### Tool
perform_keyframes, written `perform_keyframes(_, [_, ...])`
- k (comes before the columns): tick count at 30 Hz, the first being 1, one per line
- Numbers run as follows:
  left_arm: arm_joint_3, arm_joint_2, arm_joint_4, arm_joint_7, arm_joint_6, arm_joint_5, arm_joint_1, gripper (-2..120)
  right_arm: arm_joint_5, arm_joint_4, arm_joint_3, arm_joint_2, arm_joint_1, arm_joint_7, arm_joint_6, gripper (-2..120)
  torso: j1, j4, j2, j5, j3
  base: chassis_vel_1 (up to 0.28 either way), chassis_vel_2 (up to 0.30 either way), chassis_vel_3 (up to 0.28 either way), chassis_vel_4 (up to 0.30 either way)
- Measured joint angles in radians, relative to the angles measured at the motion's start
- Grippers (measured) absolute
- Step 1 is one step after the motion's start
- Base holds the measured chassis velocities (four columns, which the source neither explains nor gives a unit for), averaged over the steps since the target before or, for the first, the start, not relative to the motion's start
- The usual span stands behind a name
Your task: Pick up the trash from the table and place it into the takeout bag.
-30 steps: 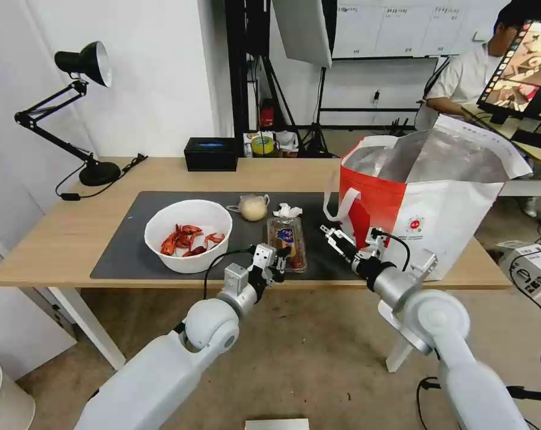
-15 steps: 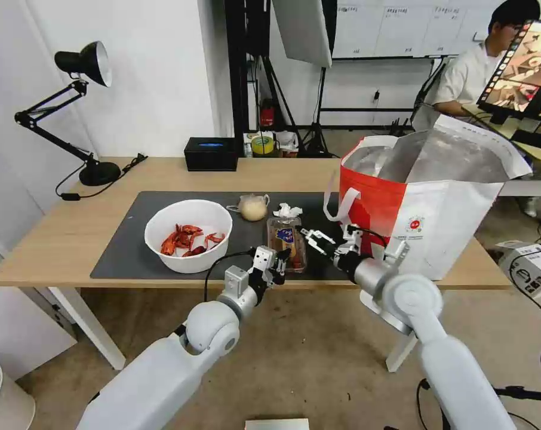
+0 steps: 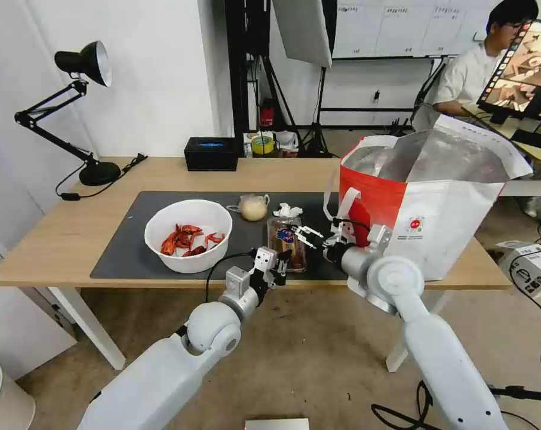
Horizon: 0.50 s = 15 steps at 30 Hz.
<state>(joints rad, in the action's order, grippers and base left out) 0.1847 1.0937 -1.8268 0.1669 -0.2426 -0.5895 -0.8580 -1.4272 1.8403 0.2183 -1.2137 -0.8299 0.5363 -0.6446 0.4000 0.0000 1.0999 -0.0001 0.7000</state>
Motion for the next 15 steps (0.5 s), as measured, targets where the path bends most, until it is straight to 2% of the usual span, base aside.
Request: perform_keyframes(15, [0.006,-0.001,0.000,0.007,0.004,-0.010,0.006,0,-0.010,-0.079,-0.064,-0.030,0.083,0.040,-0.024,100,0.000,0.0000,0.000,0.0000,0.000,0.000,0.000,0.000,0.000])
